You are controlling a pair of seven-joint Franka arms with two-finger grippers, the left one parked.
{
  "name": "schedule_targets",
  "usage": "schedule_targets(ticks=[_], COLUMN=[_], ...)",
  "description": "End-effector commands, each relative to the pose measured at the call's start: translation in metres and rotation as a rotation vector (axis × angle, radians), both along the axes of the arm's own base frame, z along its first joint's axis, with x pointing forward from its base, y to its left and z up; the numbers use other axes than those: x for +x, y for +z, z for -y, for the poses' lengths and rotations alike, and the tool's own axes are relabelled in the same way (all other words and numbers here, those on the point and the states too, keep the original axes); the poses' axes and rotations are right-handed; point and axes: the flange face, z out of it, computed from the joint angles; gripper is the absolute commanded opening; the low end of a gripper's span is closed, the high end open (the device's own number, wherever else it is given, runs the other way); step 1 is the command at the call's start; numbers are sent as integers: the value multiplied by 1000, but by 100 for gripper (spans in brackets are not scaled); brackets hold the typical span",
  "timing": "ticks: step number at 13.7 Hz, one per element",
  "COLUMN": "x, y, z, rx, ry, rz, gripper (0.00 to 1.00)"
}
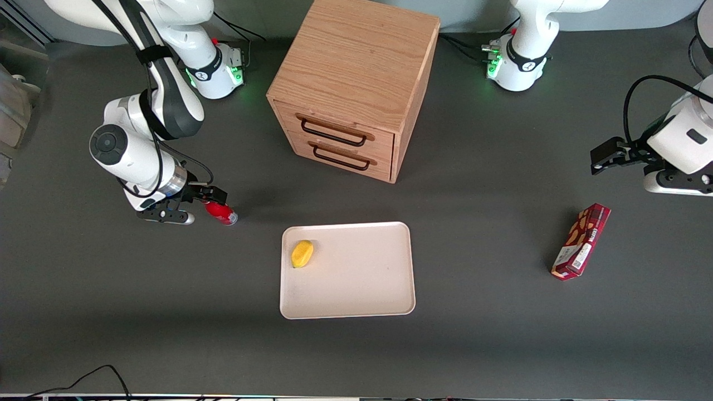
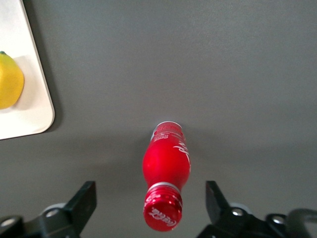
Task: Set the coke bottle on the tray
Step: 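Close the right gripper around the bottle's body, then lift the bottle and carry it over the cream tray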
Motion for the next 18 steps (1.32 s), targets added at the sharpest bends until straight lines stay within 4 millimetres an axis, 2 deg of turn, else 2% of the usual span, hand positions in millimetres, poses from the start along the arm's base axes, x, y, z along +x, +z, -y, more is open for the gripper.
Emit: schedule_targets(ticks=[1, 3, 4, 6, 7, 8, 10, 12, 14, 15, 16, 17, 18], x=[-5, -6, -6, -4, -2, 4, 18, 36, 52, 63, 73, 86, 99], y=[2, 3, 3, 8, 18, 39, 108, 189, 249, 267, 276, 279, 273], z=[-2, -2, -2, -3, -4, -8, -17, -23, -41, -53, -67, -79, -94], rx=[8, 8, 7, 9, 7, 8, 4, 16, 33, 45, 58, 76, 92], ry=[-14, -13, -13, -11, -7, -2, 10, 19, 46, 62, 63, 47, 37], rz=[8, 5, 5, 16, 24, 34, 27, 53, 91, 102, 116, 126, 125], gripper=[53, 5, 0, 0, 0, 0, 0, 0, 0, 0, 0, 0, 0])
